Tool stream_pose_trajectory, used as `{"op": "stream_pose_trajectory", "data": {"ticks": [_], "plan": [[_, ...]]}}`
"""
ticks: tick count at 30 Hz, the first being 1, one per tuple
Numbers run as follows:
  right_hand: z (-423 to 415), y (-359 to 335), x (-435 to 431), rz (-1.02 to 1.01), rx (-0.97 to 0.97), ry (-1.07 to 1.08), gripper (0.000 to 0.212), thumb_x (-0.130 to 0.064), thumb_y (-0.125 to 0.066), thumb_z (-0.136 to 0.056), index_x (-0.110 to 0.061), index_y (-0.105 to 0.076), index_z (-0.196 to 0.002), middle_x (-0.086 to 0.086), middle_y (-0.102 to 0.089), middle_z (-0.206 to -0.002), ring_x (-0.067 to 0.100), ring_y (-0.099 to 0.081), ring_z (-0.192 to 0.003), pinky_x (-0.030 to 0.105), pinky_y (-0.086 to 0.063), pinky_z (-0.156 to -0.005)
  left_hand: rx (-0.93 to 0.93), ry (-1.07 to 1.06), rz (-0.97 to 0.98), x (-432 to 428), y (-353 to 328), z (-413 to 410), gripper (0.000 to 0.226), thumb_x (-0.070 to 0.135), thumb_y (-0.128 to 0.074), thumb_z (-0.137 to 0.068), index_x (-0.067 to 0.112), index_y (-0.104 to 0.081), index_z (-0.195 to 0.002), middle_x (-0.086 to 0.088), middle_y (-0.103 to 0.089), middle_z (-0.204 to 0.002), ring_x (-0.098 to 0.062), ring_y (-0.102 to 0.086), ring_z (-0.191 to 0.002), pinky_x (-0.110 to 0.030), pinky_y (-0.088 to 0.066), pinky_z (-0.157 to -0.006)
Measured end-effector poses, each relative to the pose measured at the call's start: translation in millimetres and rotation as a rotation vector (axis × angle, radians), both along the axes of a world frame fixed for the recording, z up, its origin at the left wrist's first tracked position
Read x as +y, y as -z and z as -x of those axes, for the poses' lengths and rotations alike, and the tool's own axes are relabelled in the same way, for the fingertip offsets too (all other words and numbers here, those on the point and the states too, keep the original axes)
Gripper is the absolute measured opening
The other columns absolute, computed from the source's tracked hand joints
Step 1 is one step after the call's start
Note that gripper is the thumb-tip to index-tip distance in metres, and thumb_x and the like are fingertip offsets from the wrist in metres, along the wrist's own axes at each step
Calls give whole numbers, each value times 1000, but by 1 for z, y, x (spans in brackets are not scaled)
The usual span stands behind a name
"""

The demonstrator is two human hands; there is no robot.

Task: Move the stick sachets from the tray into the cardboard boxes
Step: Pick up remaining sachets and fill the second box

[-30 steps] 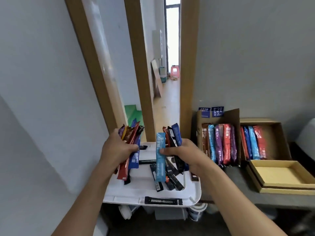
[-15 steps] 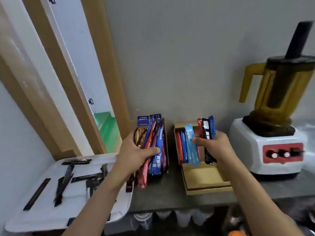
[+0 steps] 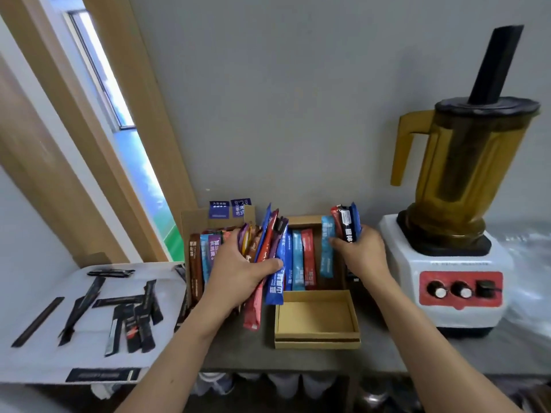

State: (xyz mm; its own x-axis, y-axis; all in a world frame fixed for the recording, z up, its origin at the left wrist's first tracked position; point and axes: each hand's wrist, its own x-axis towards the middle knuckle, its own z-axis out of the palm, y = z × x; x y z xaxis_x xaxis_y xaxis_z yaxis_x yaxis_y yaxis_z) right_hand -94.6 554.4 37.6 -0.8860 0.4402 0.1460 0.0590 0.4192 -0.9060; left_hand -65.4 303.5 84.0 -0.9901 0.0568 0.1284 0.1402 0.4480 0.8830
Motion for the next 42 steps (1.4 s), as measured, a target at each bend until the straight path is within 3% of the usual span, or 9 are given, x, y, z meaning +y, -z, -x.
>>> {"op": "stream_pose_trajectory", "data": {"ticks": [6,11,15,20,25,28,34,39,42], "plan": [[4,2,-14,-271,-74,36,31,-25,-76,-91,-19,-67,-119,4,-75,-111,29,-72,-102,35,-55,-75,6,39,-10,24,-3,-1,55,27,-94,-75,37,-52,-109,10,-70,-109,-4,-73,-93,-20,-59,-74],[6,7,-22,-401,-109,68,28,-27,-71,-94,-21,-63,-120,3,-75,-111,30,-72,-100,33,-50,-73,-9,64,-19,31,6,2,51,28,-92,-77,38,-50,-105,10,-69,-109,-5,-72,-96,-22,-59,-77],[10,7,-24,-426,-113,92,30,-30,-73,-92,-24,-62,-119,2,-75,-110,29,-73,-98,43,-60,-79,-2,60,-65,31,9,8,50,27,-91,-78,37,-50,-104,10,-68,-109,-3,-71,-95,-18,-58,-73],[13,11,-25,-480,-135,95,32,-34,-74,-92,-21,-63,-120,4,-74,-111,30,-72,-99,35,-52,-73,6,54,-90,38,13,17,51,28,-92,-77,36,-52,-108,9,-69,-109,-4,-72,-96,-25,-61,-77],[9,11,-15,-162,51,57,31,-47,-79,-88,-26,-66,-107,-4,-77,-103,17,-75,-90,40,-64,-76,-9,61,-120,46,17,26,56,29,-89,-81,31,-51,-122,9,-67,-112,-6,-71,-97,-24,-60,-74],[0,0,-9,103,44,-78,38,-54,-74,-89,-23,-63,-108,-2,-77,-98,10,-75,-82,25,-61,-65,-17,50,-155,53,20,32,57,26,-88,-81,30,-50,-124,7,-68,-113,-8,-72,-98,-34,-64,-82],[-15,-16,0,675,-36,-235,38,-34,-73,-95,0,-69,-113,15,-80,-91,22,-77,-76,32,-63,-68,-65,81,-253,63,25,34,61,21,-88,-82,26,-51,-130,3,-70,-113,-11,-74,-97,-28,-63,-75],[-16,-11,4,717,-91,-231,48,-36,-79,-89,-4,-65,-122,18,-80,-101,36,-79,-93,59,-61,-90,-98,78,-312,66,25,36,61,20,-88,-82,27,-50,-130,2,-69,-114,-14,-74,-99,-31,-64,-77],[-17,-12,3,738,-121,-260,43,-36,-75,-94,-6,-63,-123,17,-80,-104,36,-78,-97,58,-59,-95,-88,76,-336,66,23,37,59,19,-87,-83,27,-50,-128,1,-70,-114,-14,-75,-98,-29,-63,-74]]}}
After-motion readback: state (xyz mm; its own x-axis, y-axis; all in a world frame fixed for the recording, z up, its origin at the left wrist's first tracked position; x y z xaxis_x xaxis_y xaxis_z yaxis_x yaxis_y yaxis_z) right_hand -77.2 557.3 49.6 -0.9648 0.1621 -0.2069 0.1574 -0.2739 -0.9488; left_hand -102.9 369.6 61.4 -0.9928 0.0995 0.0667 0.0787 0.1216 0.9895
